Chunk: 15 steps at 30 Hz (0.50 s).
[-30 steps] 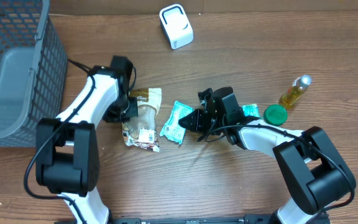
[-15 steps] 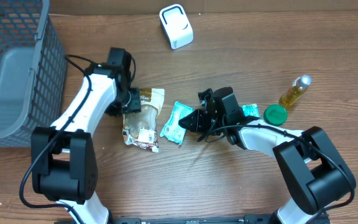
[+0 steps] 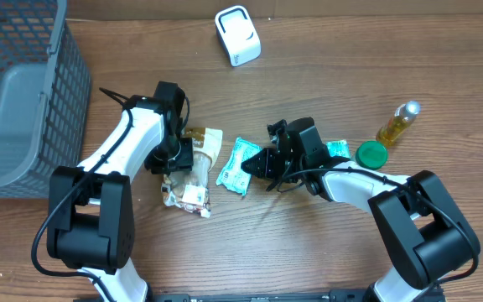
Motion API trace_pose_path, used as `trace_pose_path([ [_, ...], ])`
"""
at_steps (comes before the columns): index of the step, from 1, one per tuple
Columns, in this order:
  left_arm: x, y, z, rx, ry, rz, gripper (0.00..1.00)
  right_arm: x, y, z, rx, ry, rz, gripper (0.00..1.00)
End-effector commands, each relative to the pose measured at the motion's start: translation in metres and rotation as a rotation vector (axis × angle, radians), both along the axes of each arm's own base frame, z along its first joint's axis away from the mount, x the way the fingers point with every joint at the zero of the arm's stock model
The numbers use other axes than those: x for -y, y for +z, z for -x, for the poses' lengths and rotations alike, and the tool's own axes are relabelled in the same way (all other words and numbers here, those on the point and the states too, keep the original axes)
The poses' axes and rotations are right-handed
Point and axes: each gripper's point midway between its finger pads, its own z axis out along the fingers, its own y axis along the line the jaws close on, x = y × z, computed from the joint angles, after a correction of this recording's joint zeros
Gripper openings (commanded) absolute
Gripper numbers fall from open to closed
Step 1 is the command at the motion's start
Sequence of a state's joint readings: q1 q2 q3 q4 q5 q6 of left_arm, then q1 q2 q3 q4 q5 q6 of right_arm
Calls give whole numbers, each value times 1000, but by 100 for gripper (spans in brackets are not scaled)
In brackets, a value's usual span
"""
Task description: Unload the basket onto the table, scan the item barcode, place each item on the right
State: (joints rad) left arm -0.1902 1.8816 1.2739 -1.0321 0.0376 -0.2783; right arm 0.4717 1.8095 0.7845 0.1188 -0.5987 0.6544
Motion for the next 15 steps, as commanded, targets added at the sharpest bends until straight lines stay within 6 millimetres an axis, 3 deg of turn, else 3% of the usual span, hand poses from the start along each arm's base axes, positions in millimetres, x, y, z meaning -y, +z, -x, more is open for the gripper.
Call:
trace_pose_path([
  [1, 1, -6, 13, -56, -31, 0, 44, -3, 7, -4, 21, 14, -19, 5],
  [9, 3, -1, 12, -54, -29, 8, 43, -3, 7, -4, 21, 14, -19, 5],
  [15, 4, 24, -9, -1, -28, 8, 45, -3, 7, -4, 21, 14, -19, 6],
])
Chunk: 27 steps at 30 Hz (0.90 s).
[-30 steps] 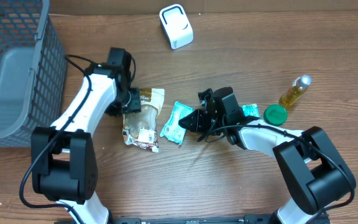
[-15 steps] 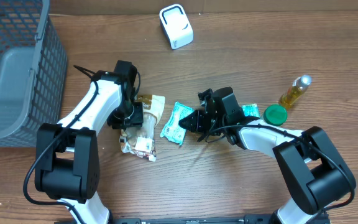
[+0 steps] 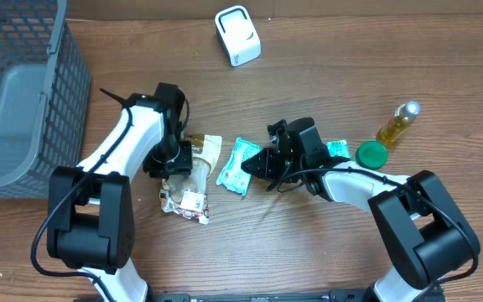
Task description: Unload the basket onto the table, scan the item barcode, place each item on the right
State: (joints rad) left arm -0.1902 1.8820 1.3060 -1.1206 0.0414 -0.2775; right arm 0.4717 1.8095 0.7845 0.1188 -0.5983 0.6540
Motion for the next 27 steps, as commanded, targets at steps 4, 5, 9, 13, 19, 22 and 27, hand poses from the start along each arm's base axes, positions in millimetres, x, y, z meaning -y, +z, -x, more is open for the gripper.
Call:
trace_pose_path([
  [4, -5, 29, -36, 111, 8, -56, 47, -3, 7, -4, 19, 14, -19, 6],
  [5, -8, 29, -37, 119, 21, -79, 48, -3, 7, -4, 19, 14, -18, 6],
  [9, -24, 30, -39, 133, 65, -172, 43, -3, 6, -3, 13, 14, -16, 6],
  [13, -36, 29, -38, 140, 111, -236, 4, -3, 6, -3, 14, 14, -16, 6],
  [19, -43, 21, -34, 140, 125, -271, 5, -3, 6, -3, 13, 14, -16, 6],
  [22, -44, 11, -33, 149, 125, -277, 6, -3, 6, -3, 14, 14, -16, 6],
  [27, -45, -9, -18, 114, 118, -273, 7, -3, 6, -3, 13, 14, -16, 6],
])
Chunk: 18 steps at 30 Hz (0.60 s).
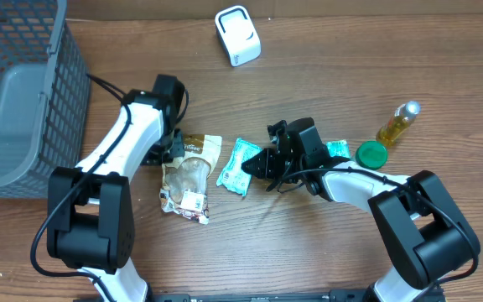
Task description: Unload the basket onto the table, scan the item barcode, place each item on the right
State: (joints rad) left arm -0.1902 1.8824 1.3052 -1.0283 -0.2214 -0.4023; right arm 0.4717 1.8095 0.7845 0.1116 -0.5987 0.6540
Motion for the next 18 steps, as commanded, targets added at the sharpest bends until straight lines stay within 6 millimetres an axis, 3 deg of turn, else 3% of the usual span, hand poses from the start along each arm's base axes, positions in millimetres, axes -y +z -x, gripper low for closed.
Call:
trace_pose_path([
  [1, -5, -13, 16, -48, 20, -20, 7, -3, 7, -4, 20, 14, -19, 6],
  [6, 4, -23, 30, -105, -23, 41, 7, -3, 7, -4, 21, 13, -19, 6],
  [18, 26, -25, 43, -167, -71, 176, 6, -3, 7, -4, 19, 14, -19, 6],
])
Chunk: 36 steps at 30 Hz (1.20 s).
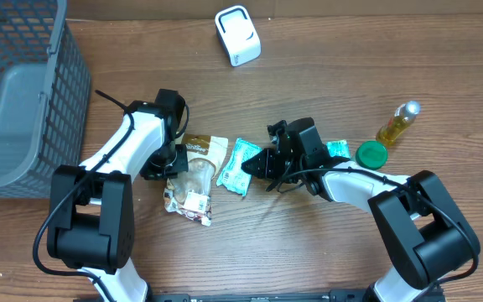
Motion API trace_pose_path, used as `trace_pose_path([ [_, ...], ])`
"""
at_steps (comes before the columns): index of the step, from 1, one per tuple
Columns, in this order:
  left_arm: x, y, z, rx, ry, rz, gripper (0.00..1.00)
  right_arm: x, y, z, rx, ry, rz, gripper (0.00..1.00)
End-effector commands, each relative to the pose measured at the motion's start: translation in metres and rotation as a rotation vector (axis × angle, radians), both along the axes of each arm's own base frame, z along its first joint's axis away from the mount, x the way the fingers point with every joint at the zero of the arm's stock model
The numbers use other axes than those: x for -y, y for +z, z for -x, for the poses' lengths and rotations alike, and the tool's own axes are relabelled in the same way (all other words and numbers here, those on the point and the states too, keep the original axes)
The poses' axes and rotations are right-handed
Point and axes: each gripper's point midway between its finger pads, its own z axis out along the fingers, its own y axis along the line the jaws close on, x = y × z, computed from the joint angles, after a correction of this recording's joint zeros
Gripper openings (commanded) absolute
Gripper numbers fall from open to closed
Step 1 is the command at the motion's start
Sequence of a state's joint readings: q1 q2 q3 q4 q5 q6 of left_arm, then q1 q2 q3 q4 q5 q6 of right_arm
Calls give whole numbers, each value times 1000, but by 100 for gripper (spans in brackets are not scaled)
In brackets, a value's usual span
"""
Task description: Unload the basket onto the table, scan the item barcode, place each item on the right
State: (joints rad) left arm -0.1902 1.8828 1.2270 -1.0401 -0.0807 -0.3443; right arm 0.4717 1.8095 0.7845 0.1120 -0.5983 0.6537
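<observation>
A brown and white snack bag [195,174] lies flat on the table left of centre, with a small white label near its lower end. My left gripper [168,161] sits at the bag's left edge, its fingers hidden under the wrist. A teal packet [237,164] lies just right of the bag. My right gripper [255,164] points at the teal packet's right edge, and its finger gap does not show. The white barcode scanner [237,35] stands at the back of the table.
A grey mesh basket [19,92] fills the back left corner. A second teal packet [339,148], a green lid [371,153] and a yellow oil bottle [397,122] lie beside the right arm.
My left gripper has moved from up and left of the snack bag back down to its left edge. The bag has shifted slightly to the right. The right arm has not moved.
My left gripper first covered the snack bag's upper left part, and stayed there at the following moment. Then it stood off to the upper left with the whole bag showing. Now it is back at the bag's left edge. The right gripper stayed at the teal packet throughout.
</observation>
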Motion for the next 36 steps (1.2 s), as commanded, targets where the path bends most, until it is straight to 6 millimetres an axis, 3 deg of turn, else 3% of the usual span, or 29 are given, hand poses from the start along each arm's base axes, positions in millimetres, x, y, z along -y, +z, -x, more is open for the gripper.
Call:
trace_pose_path([
  [1, 8, -5, 10, -46, -26, 52, 6, -3, 7, -4, 19, 14, -19, 6],
  [8, 5, 1, 10, -52, -18, 50, 4, -3, 7, -4, 19, 14, -19, 6],
  [14, 0, 19, -5, 7, 6, 60, 4, -1, 7, -6, 19, 6, -18, 6],
  [25, -18, 65, -48, 259, 43, 81, 5, 47, -7, -20, -60, -103, 30, 4],
  [31, -45, 74, -75, 379, 98, 31, 18, 50, -9, -19, -74, -110, 36, 4],
  [32, -49, 74, -77, 389, 107, 23, 26, 50, -9, -19, -74, -109, 36, 4],
  [36, -61, 76, -82, 411, 90, 11, 43, 51, -10, -21, -71, -116, 44, 5],
])
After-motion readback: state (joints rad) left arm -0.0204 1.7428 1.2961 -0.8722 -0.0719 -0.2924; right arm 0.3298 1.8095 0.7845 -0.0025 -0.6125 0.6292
